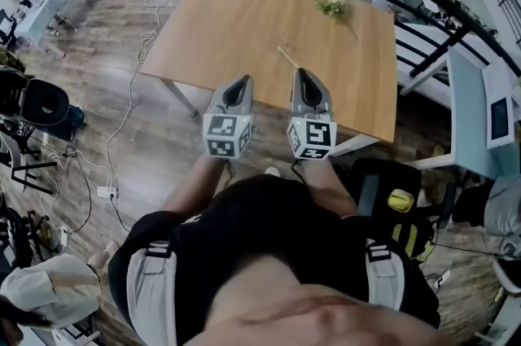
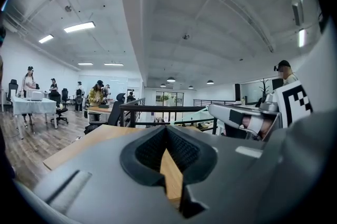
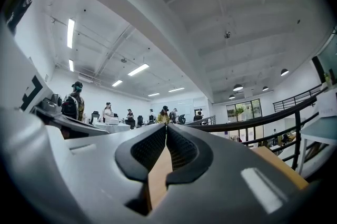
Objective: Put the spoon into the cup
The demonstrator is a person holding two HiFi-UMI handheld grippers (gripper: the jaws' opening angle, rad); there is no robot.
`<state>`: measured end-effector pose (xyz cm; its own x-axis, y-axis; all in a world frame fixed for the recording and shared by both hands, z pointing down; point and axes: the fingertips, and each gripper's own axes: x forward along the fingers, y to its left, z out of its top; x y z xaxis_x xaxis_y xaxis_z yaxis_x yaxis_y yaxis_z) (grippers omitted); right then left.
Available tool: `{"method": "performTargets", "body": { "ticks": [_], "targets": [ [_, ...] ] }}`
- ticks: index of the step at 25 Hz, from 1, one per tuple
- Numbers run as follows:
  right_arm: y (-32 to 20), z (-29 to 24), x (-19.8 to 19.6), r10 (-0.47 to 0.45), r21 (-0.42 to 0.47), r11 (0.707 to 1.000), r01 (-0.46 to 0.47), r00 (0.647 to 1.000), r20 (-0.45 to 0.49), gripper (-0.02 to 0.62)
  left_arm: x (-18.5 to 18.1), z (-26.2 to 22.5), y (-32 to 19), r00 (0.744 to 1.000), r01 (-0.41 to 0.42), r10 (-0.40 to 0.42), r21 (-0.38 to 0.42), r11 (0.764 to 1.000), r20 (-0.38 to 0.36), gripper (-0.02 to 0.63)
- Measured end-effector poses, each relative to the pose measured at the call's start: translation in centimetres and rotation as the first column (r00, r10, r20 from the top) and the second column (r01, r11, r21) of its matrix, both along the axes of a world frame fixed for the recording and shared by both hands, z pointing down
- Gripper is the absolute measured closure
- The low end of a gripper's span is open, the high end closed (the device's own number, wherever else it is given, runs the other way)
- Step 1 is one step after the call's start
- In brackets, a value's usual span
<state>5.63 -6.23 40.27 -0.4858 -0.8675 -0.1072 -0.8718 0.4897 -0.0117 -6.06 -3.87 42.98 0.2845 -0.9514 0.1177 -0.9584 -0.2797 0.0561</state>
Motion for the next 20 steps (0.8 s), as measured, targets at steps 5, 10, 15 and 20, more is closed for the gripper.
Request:
{"method": "performTargets", "body": {
  "ticks": [5, 10, 15, 20],
  "targets": [
    [-3.7, 0.3, 1.4, -0.022, -0.015, 1.0, 0.022, 1.0, -0.002, 0.588, 1.0, -0.3, -3.6, 0.999, 0.036, -0.036, -0.004, 0.999, -0.003, 0.595],
    [-7.2, 0.4, 2.4, -0.055, -0.027, 0.998, 0.054, 0.998, -0.014, 0.588, 2.3, -0.2, -7.2, 0.998, 0.064, -0.064, -0.023, 0.998, 0.0, 0.595],
    [-8.7, 1.1, 3.1, -0.068, -0.044, 0.997, 0.067, 0.998, -0.01, 0.588, 3.2, 0.2, -8.6, 0.998, 0.064, -0.064, -0.038, 0.997, 0.018, 0.595],
    [-10.5, 2.2, 2.6, -0.077, -0.064, 0.995, 0.076, 0.997, -0.018, 0.588, 2.9, 1.1, -10.1, 0.998, 0.065, -0.065, -0.047, 0.997, 0.014, 0.594]
  ]
}}
